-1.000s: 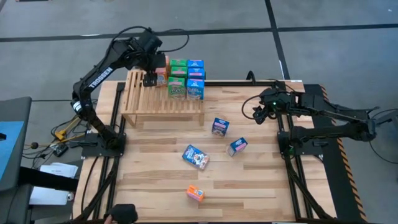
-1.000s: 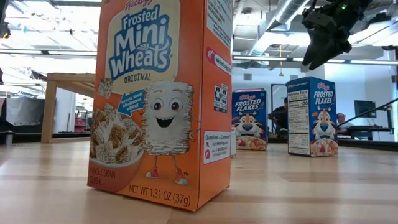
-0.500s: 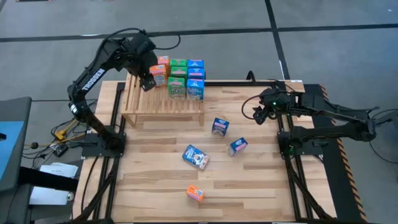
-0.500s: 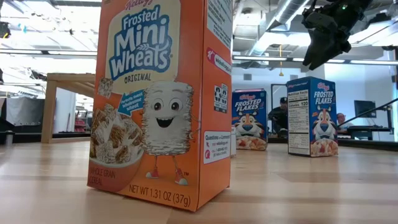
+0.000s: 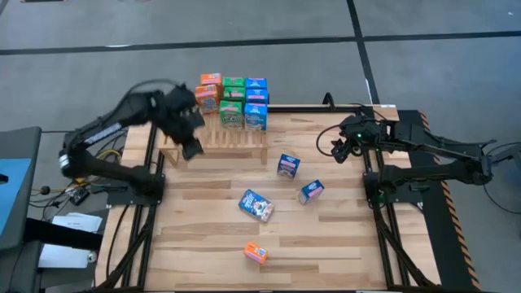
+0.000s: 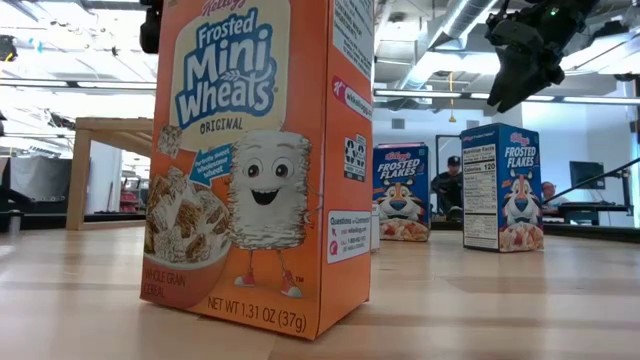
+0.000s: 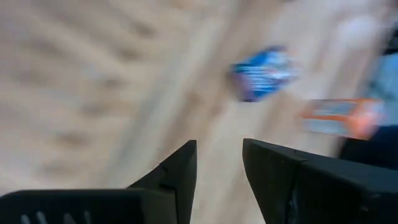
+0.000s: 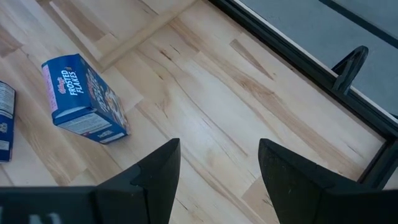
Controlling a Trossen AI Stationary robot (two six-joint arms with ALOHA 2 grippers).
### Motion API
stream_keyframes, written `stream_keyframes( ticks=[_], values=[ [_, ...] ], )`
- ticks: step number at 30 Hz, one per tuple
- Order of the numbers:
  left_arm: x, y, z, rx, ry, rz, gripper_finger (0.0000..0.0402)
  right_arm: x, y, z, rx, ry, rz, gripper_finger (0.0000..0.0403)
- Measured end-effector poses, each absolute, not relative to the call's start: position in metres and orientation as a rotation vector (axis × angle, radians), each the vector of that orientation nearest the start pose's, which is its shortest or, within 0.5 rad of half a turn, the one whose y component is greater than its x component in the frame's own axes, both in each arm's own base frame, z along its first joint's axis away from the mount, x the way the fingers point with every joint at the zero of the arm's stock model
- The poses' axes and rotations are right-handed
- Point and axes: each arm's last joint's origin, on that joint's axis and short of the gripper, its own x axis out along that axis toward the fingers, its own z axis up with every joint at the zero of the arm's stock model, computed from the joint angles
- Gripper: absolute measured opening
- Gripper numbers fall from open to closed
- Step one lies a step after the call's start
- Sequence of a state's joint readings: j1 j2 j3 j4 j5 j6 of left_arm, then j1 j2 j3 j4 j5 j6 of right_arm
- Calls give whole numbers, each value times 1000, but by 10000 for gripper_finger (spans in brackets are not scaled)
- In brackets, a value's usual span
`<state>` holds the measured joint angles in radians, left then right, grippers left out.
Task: Stack cereal on shelf
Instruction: Put the orange cereal on the shelf aligned with the other orange cereal boxes
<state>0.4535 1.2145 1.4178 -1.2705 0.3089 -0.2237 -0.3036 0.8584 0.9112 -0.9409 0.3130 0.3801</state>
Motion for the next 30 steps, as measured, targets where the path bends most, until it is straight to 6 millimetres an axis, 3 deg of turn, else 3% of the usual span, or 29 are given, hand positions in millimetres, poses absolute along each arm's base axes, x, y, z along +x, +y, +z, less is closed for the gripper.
stream_keyframes(
  ticks=[4, 9, 13, 17, 21, 25, 30],
  values=[
    [209, 40, 354, -678, 863, 69, 117, 140, -51, 302, 339, 784, -720, 240],
    [243, -17, 341, -650, 713, -187, 117, 142, -47, 302, 290, 805, -656, 240],
    [269, -53, 335, -551, 587, -239, 117, 143, -43, 302, 277, 809, -630, 240],
    [295, -77, 319, -427, 536, -285, 123, 144, -40, 302, 270, 811, -609, 240],
    [316, -90, 301, -326, 589, -385, 158, 145, -37, 302, 280, 816, -570, 240],
    [337, -98, 288, -340, 617, -482, 220, 146, -36, 301, 309, 811, -578, 240],
    [356, -123, 275, -324, 648, -590, 297, 150, -37, 297, 306, 855, -583, 240]
  ],
)
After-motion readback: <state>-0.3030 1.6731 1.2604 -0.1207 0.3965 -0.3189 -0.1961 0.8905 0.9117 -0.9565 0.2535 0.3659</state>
